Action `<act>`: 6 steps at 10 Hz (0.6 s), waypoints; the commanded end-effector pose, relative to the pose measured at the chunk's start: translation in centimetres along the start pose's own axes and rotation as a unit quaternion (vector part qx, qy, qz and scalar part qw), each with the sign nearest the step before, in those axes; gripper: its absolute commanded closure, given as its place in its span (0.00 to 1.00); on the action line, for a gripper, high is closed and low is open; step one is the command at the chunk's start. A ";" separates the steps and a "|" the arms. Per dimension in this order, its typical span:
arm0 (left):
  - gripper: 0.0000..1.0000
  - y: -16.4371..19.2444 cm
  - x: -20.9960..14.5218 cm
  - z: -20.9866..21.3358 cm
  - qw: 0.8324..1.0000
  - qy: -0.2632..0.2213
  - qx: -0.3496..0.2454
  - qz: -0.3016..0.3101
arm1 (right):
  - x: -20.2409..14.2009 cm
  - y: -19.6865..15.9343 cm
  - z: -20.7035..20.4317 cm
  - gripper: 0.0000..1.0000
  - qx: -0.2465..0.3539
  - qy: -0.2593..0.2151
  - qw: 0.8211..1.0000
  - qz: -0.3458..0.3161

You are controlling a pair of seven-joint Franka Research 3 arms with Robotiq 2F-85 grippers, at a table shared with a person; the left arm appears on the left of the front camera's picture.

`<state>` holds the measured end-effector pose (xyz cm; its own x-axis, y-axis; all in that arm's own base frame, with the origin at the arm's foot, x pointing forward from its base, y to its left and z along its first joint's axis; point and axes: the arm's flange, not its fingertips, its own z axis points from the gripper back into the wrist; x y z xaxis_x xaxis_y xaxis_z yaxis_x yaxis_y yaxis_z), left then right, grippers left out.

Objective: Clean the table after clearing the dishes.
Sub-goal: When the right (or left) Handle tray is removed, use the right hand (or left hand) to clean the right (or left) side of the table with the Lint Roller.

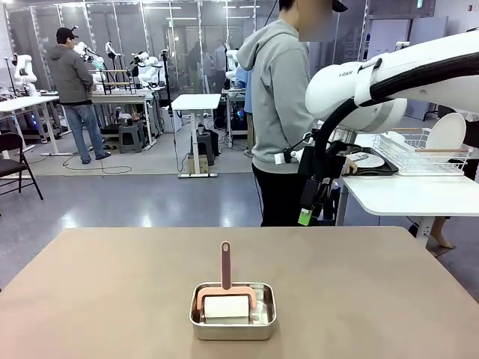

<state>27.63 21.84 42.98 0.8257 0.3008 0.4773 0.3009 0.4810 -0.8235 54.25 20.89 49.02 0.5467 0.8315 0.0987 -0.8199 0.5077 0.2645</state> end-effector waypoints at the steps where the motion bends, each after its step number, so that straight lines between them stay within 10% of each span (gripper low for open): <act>1: 0.00 -0.1 -0.2 0.3 1.000 0.000 -0.006 -0.002 | 0.0 -0.1 0.1 0.00 0.003 -0.006 1.000 0.005; 6: 0.00 -0.1 -0.2 0.3 1.000 0.000 -0.006 -0.002 | -0.1 -0.2 0.1 0.00 0.000 -0.002 1.000 -0.001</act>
<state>27.63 21.84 42.98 0.8257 0.3007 0.4773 0.3009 0.4809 -0.8235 54.36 20.70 49.10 0.5493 0.8295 0.1013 -0.8186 0.5098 0.2645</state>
